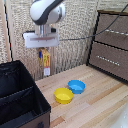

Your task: Position your gripper near the granola bar, please. Lightly grip the granola bar with your gripping tool. Relocate your gripper along with the granola bar toward the leading division of the caddy with caution. Gently release the granola bar into the leading division of the caddy.

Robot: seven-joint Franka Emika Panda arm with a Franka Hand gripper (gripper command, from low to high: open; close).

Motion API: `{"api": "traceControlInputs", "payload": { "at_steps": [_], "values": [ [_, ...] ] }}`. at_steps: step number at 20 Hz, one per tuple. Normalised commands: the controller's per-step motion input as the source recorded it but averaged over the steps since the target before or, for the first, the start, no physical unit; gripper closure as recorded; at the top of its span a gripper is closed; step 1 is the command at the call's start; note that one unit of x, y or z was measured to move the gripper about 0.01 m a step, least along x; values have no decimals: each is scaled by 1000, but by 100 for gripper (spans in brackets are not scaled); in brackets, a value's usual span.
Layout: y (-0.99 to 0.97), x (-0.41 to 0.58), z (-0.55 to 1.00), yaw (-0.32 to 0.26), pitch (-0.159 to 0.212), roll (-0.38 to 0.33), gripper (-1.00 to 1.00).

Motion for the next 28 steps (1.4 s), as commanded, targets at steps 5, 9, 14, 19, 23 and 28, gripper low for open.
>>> {"api": "traceControlInputs", "payload": {
  "at_steps": [5,9,14,19,23,28],
  "values": [
    [106,-4,706,-324,-32,-23,100],
    [229,-124,386,-259,0,-11,100],
    [256,-196,336,-221,14,-4,100],
    [437,-193,231,-160,36,-3,100],
    [619,-151,96,-130,47,-36,100],
    [737,-144,15,-116,18,-26,100]
  ]
}}
